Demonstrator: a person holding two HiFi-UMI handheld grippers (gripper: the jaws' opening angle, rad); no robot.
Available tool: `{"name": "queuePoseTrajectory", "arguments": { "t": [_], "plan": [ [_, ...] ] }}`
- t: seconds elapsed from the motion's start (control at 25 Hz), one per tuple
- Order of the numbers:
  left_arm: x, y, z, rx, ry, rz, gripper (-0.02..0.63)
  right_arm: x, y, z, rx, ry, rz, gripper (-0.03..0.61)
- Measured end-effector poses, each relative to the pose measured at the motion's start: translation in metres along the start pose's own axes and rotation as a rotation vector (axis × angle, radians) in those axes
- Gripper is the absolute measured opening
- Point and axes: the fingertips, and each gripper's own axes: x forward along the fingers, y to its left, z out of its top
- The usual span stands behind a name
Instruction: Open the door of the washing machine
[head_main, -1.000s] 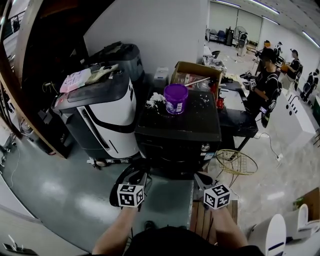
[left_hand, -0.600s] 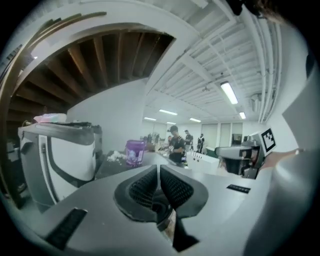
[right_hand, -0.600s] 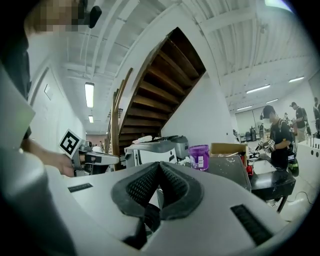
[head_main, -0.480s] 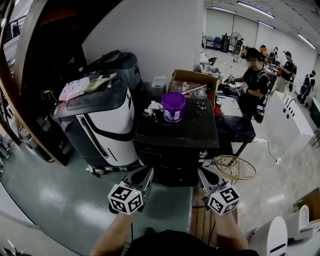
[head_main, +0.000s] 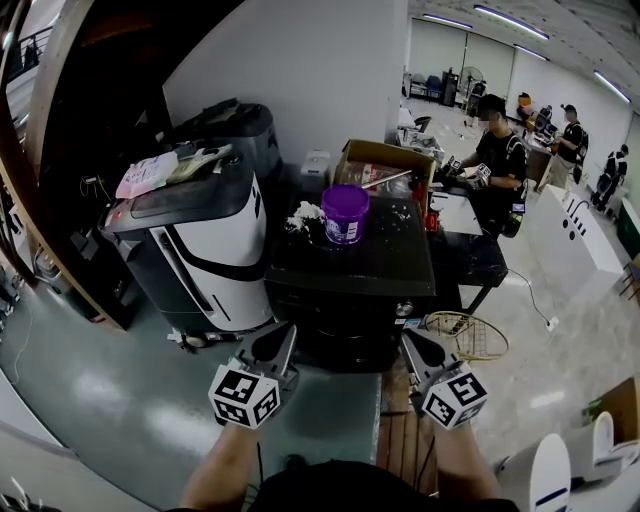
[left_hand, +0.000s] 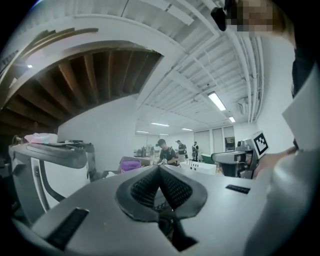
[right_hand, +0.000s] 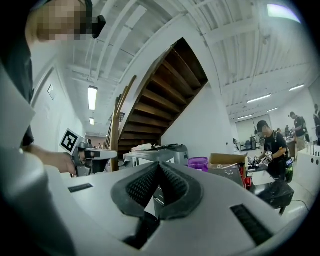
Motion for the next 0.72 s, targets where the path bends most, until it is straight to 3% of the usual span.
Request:
{"name": "queuePoseTrajectory", "arguments": {
  "t": [0.72],
  "plan": [
    [-0.007,0.0,-0.03,-0.073,0.058,0.055,0.017,-0.015,0.007,-0.018,0.023,0.026,0.018,0.015]
  ]
}}
